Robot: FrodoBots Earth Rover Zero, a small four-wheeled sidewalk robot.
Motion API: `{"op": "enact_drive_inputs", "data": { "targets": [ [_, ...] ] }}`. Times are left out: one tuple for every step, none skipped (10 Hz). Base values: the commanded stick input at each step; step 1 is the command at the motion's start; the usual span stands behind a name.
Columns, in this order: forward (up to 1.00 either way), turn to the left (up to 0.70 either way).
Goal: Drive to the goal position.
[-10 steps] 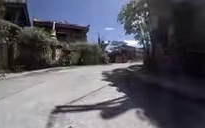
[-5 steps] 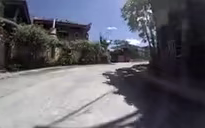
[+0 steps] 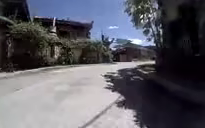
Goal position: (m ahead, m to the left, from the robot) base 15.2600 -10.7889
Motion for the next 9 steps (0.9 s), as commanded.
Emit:
{"op": "enact_drive_inputs", "data": {
  "targets": [
    [1.0, 0.0],
    [1.0, 0.0],
    [1.0, 0.0],
    [1.0, 0.0],
    [1.0, 0.0],
    [1.0, 0.0],
    [1.0, 0.0],
    [1.0, 0.0],
    [1.0, 0.0]
  ]
}}
